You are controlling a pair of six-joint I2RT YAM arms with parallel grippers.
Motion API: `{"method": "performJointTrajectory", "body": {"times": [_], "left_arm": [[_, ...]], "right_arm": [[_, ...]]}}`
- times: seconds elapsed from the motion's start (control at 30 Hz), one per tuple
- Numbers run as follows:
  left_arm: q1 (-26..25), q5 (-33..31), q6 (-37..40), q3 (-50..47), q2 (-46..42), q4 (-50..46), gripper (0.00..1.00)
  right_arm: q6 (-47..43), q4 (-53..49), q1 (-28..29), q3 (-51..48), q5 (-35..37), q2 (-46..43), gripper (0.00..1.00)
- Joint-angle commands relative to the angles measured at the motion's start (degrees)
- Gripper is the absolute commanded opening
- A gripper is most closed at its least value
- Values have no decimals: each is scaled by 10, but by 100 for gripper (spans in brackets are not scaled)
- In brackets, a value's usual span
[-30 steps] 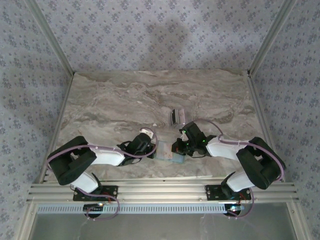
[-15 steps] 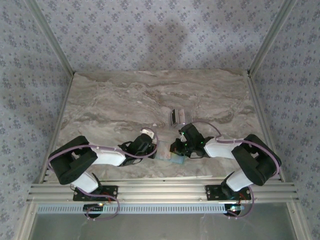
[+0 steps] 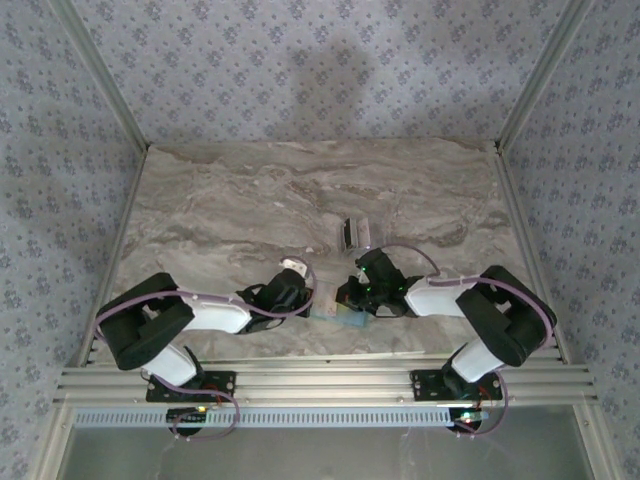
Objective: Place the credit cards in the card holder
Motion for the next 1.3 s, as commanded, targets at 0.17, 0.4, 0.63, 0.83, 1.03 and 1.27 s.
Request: {"method": "performJointTrajectory", "body": {"times": [0.17,0.4,0.63,0.83,1.03,1.27], "left_arm": [[-14,5,-18,-33,-35,-57,1],[-14,-10,-32,-40,-37,-63,1],[-15,-26,-40,-40,-43,-73,1],[-19,-33,-42,-37,-41,-76,1],[-23,-41,-45,-34,-34,-82,1],[-23,-61,-49,-34,-51,-105,2]], "right_arm": [[14,37,31,46,15,56,0],[18,18,45,79,17,63,0],[29,15,63,83,27,48,0],[9,6,76,104,19,55,0],[-17,-3,82,124,-4,68,2],[-55,-73,78,135,11,49,13]]}}
